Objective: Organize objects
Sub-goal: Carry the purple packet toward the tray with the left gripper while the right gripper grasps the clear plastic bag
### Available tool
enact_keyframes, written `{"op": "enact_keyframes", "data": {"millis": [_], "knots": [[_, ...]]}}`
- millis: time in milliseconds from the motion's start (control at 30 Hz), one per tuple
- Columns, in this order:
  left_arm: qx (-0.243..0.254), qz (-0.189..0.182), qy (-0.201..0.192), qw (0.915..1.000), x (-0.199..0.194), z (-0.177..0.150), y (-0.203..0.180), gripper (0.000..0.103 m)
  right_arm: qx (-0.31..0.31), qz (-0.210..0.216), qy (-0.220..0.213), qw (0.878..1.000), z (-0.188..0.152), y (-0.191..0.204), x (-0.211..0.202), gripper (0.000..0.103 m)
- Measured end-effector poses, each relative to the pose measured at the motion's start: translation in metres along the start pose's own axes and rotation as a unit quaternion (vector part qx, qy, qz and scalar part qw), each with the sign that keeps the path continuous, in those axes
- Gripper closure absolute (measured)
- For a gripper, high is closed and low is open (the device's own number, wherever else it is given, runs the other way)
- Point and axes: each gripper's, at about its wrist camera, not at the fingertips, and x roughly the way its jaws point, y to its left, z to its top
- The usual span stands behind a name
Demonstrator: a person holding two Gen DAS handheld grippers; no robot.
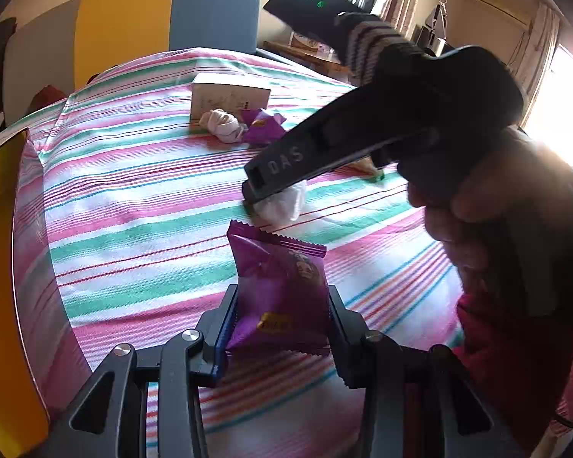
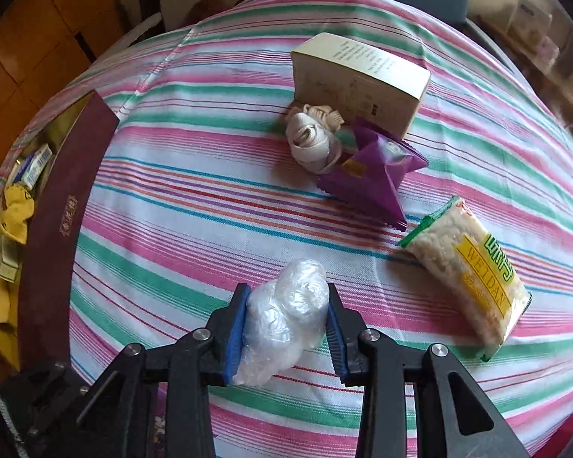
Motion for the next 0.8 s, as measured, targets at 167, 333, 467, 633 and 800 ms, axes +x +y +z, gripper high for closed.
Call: {"op": "enact_keyframes", "data": {"millis": [167,333,467,633,800], "knots": [[0.014,-0.01,-0.013,0.9998,-0.027,0.0,-0.012,0.061,0.002,0.003,-0.001,1.0,0.001,-0.002,0.001,0.066],[0.002,-0.008,-0.048,0.9988,-0.07,0.011,-0.001,0.061,-0.009,-0.005,-0.003,1.0,0.002,0.001,0.001,0.066],[-0.057,0.028,-0.071,0.9954,-0.109,0.018,0.045,0.06,-0.013,-0.009,-0.005,1.0,0.002,0.001,0.001,0.065],[-0.162,0.091,-0.041,0.9817,-0.125,-0.002,0.128,0.061,-0.016,-0.013,-0.005,1.0,0.004,0.001,0.0,0.065],[-0.225,0.142,0.012,0.9639,-0.133,-0.036,0.186,0.061,-0.021,-0.017,-0.006,1.0,0.003,0.002,0.0,0.065]]}}
